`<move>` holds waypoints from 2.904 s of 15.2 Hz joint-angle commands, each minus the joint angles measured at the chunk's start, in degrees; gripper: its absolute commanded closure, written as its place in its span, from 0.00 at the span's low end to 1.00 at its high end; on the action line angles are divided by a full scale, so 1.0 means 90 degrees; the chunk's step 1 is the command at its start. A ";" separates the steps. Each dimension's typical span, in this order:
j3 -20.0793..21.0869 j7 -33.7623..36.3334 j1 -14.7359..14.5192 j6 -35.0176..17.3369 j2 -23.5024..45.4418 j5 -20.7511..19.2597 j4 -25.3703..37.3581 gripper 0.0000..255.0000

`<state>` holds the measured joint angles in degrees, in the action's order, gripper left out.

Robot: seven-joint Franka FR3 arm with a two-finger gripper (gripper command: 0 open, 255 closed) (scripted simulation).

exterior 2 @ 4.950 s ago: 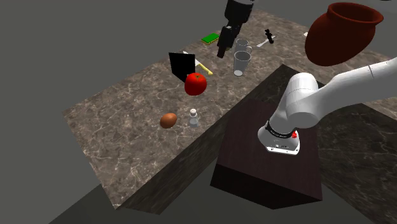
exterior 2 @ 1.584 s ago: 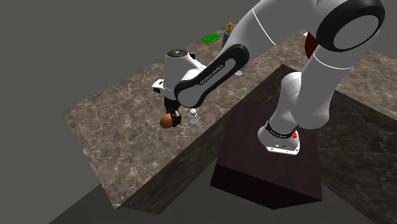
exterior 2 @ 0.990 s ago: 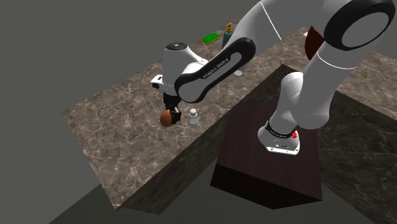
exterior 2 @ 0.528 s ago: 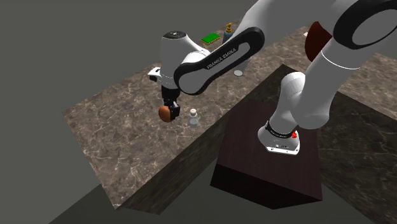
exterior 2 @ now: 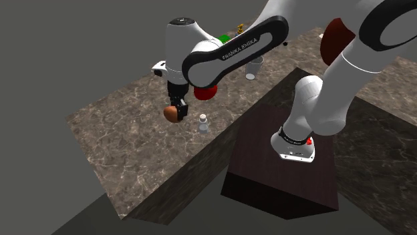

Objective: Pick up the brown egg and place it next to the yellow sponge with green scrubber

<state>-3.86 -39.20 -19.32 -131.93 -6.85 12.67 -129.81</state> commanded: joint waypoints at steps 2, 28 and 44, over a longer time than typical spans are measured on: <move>-0.0003 0.0068 0.0013 0.0278 -0.0109 -0.0060 0.0173 1.00; -0.2192 -0.3492 0.1466 0.1219 0.0021 -0.0001 0.0537 1.00; -0.3331 -0.6275 0.2897 0.2404 0.2317 0.1114 0.2981 1.00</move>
<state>-33.45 -94.38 5.74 -111.38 12.88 22.17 -104.63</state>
